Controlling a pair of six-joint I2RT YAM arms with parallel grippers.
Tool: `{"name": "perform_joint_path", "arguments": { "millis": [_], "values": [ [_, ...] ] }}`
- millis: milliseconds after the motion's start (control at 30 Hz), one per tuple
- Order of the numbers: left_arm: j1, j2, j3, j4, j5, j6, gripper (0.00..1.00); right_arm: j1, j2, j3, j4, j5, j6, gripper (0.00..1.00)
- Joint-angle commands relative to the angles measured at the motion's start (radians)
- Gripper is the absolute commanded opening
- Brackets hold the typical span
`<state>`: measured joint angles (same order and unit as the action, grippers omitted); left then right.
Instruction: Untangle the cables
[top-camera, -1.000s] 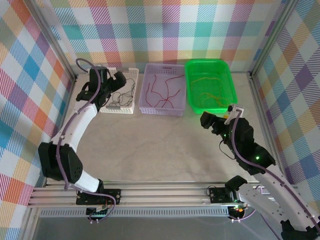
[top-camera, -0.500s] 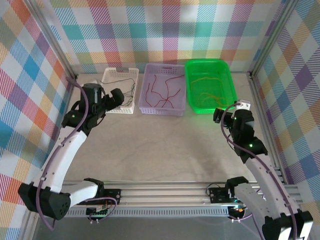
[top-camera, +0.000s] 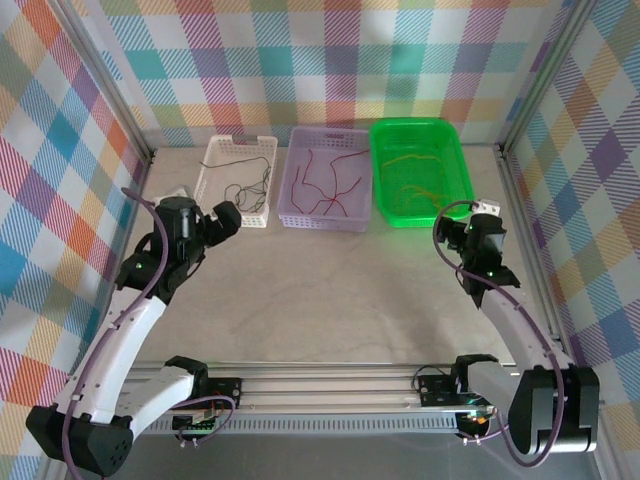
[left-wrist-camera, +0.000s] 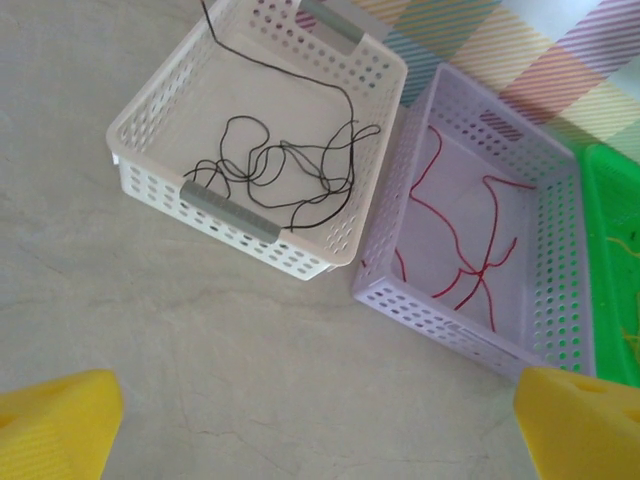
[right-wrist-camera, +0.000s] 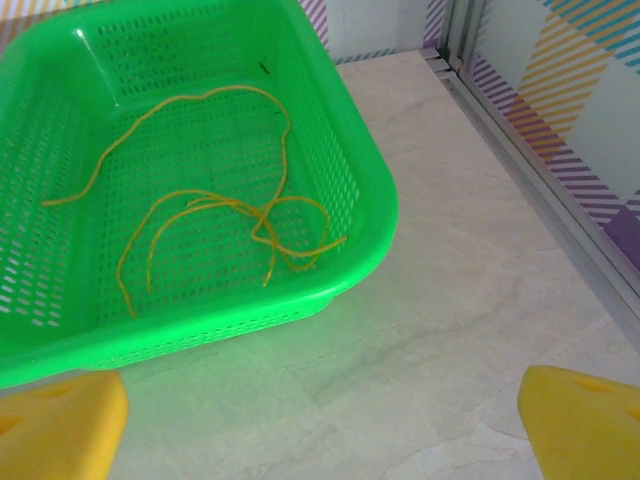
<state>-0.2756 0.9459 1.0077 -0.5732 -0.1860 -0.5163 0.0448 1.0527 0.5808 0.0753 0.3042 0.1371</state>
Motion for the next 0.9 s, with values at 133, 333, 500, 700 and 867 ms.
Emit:
{"name": "perform_joint_path", "arguments": {
  "millis": [133, 333, 500, 700, 867],
  "values": [
    [-0.062, -0.017, -0.063, 0.088, -0.107, 0.052, 1.00, -0.045, 0.112, -0.092, 0.255, -0.063, -0.094, 1.00],
    [-0.077, -0.027, -0.106, 0.134, -0.169, 0.086, 1.00, -0.051, 0.224, -0.164, 0.502, -0.183, -0.083, 1.00],
    [-0.080, -0.046, -0.164, 0.200, -0.175, 0.111, 1.00, -0.051, 0.360, -0.182, 0.667, -0.212, -0.070, 1.00],
    [-0.084, -0.075, -0.235, 0.270, -0.213, 0.135, 1.00, -0.048, 0.479, -0.200, 0.816, -0.249, -0.082, 1.00],
    [-0.085, -0.087, -0.294, 0.357, -0.218, 0.161, 1.00, -0.045, 0.478, -0.204, 0.814, -0.244, -0.087, 1.00]
  ]
}}
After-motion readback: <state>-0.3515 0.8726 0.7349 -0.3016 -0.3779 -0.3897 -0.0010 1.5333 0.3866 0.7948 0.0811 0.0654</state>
